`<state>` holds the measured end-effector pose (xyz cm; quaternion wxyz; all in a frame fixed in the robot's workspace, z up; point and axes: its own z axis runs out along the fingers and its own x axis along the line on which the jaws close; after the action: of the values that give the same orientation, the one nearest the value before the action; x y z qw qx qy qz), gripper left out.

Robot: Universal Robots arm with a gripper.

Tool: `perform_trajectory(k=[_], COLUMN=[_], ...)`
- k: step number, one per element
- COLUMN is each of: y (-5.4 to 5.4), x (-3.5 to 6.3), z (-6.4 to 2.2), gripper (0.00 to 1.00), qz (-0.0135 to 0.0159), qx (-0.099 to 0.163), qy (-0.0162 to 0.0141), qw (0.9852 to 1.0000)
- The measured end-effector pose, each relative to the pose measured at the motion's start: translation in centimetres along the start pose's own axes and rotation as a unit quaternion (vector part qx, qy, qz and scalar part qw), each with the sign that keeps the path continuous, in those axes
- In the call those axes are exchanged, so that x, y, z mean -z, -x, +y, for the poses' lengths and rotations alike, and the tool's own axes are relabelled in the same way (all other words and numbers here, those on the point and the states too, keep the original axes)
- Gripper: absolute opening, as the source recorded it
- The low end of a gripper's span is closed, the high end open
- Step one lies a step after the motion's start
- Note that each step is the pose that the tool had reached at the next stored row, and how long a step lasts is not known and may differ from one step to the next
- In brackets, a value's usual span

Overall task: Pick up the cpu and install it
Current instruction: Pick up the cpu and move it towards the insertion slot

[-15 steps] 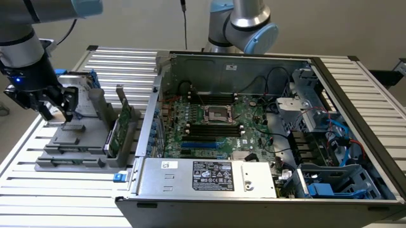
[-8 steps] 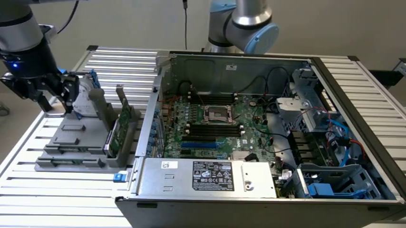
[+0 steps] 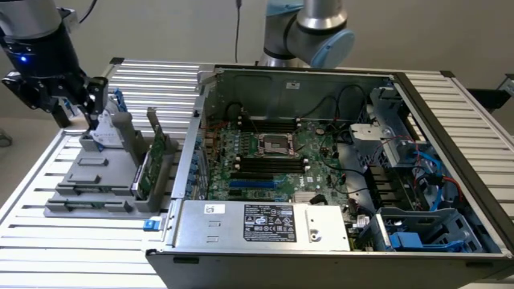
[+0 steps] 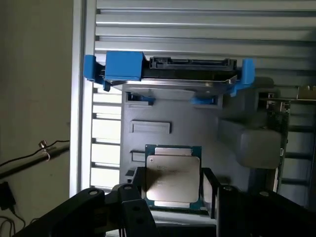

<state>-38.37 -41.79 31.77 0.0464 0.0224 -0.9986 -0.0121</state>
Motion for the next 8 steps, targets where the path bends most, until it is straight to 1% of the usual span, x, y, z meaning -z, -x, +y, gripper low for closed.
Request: perform_trajectory(k=[4, 8], y=[1.4, 3.0], x=[1.97, 3.94], z=[-0.02, -0.05], gripper=[0.54, 0.54], qz=[0.0019, 0.0042], qx=[0.000, 0.000], qy=[0.0001, 0.0001], qw=[1.0000, 1.0000])
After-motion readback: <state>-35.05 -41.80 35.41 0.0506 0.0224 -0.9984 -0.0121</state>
